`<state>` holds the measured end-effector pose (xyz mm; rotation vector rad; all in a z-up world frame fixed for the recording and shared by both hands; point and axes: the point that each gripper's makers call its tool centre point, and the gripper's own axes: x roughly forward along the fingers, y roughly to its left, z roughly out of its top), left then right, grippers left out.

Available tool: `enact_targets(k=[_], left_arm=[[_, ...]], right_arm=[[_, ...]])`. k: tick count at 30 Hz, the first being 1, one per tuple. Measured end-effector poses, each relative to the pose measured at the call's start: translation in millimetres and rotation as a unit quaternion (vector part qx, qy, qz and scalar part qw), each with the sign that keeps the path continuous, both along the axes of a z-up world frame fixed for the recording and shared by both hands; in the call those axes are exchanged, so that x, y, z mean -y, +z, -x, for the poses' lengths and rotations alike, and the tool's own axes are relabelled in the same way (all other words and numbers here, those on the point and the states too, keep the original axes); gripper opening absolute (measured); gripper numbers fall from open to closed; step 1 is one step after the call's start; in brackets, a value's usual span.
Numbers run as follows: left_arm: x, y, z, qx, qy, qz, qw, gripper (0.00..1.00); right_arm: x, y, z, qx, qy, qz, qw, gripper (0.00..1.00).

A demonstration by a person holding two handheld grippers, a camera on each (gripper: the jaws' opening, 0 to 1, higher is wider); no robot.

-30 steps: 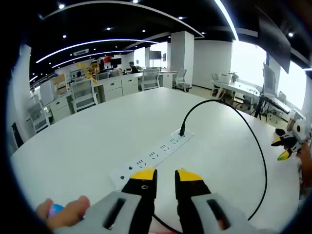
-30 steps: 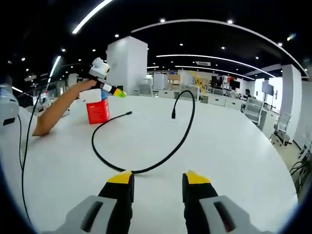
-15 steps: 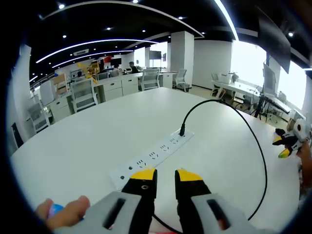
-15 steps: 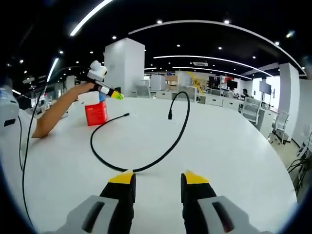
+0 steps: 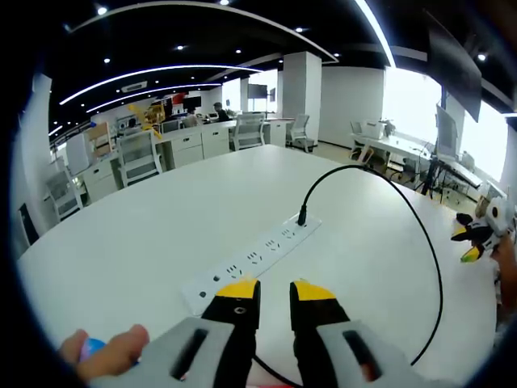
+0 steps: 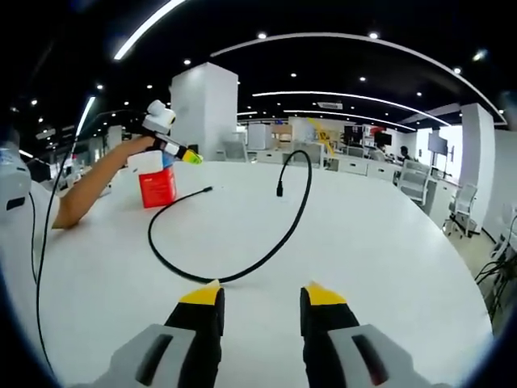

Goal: Find the data cable on the table. Grasp the USB connector end of the cable and insert it into the USB port on the table

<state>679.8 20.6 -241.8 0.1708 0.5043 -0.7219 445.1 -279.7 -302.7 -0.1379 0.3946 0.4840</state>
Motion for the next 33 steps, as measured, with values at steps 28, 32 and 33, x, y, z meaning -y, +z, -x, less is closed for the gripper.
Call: enact_targets(k=[28,32,33], left_arm=[[-1.5,0.1,-1.5,0.0,0.0,0.0,1.0,0.16],[-1.7,0.0,-1.6,0.0,0.0,0.0,1.0,0.16],[-1.8,-0.1,-1.5,0.0,0.0,0.0,1.0,0.16]], right_arm=[[-2.7,0.8,0.3,0.002,-0.001,-0.001,1.0,0.4],[-2.7,0.0,0.5,0.001,-0.002,-0.001,1.0,0.4],[-2.7,-0.3,0.7,0.001,-0.002,-0.001,1.0,0.4]])
